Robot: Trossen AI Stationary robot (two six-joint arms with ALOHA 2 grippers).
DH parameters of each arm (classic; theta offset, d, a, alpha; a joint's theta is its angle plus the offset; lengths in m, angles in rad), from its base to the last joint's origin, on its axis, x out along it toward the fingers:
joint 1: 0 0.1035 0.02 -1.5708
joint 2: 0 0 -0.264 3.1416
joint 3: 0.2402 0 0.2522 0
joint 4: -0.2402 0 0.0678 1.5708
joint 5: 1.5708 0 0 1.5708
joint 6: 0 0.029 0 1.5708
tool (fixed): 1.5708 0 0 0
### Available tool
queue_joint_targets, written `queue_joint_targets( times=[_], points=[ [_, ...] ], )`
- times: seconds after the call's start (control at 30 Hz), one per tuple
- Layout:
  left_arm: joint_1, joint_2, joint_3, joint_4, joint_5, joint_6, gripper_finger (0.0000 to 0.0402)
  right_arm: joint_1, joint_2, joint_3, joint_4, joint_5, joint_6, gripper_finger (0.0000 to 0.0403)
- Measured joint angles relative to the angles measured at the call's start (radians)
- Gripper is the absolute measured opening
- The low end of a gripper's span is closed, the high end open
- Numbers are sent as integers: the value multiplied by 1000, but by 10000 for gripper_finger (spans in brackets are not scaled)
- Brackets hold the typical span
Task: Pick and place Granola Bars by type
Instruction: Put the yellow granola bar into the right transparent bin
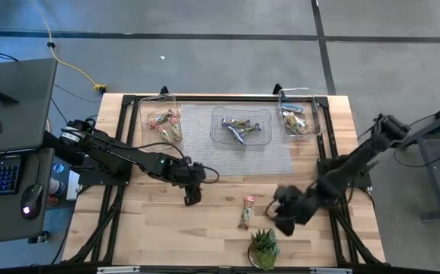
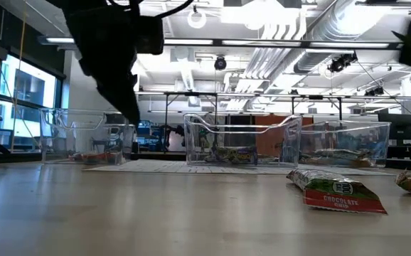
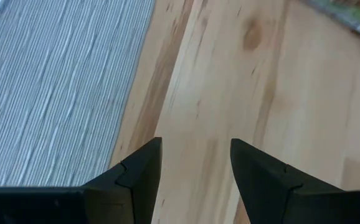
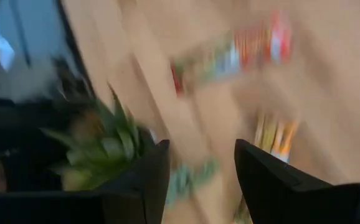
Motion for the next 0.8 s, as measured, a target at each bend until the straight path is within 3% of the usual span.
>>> queue_joint_targets(
  times=[0.13,0.33,0.6,0.8],
  points=[
    [0,0,0,50,0,-1,184,28,135,0,14,-165,160,161],
    [0,0,0,71,-39,-1,184,37,264,0,7,-371,250,153],
    [39,0,0,73,-35,-3,184,27,265,0,-32,-364,261,149],
    [62,0,0,71,-31,-3,184,11,265,0,-155,-274,195,150]
  ],
)
